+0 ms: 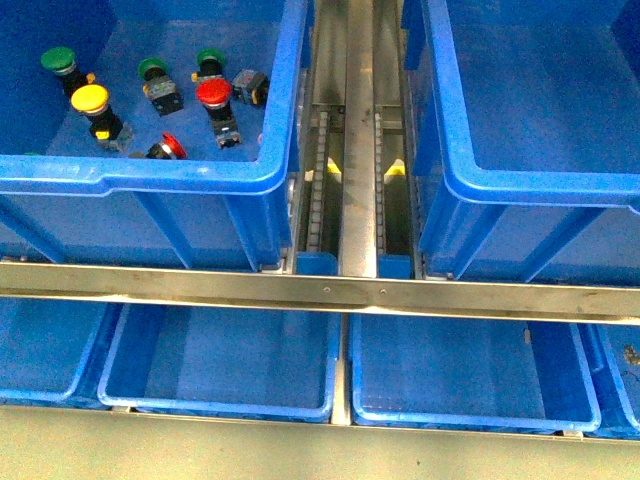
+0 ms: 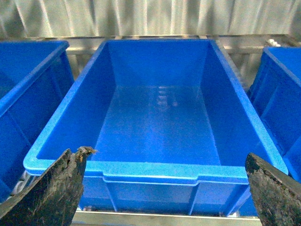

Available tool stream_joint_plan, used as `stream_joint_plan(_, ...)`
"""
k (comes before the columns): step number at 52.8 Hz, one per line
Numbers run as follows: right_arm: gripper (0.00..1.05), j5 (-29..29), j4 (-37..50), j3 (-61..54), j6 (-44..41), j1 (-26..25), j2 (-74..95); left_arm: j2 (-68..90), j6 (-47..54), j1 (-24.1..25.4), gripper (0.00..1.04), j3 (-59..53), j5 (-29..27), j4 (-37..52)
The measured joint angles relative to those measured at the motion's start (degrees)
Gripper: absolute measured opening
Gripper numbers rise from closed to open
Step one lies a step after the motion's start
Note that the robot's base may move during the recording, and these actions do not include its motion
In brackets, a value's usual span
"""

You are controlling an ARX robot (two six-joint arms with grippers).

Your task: Pick red and yellow buttons and place in box

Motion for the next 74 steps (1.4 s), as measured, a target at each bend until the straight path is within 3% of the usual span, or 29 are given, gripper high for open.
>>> stream_joint_plan(74, 0.98, -0.02, 0.0, 0.0, 0.0, 0.0, 0.0, 0.0, 0.0, 0.0, 0.97, 0.0, 0.0, 0.0)
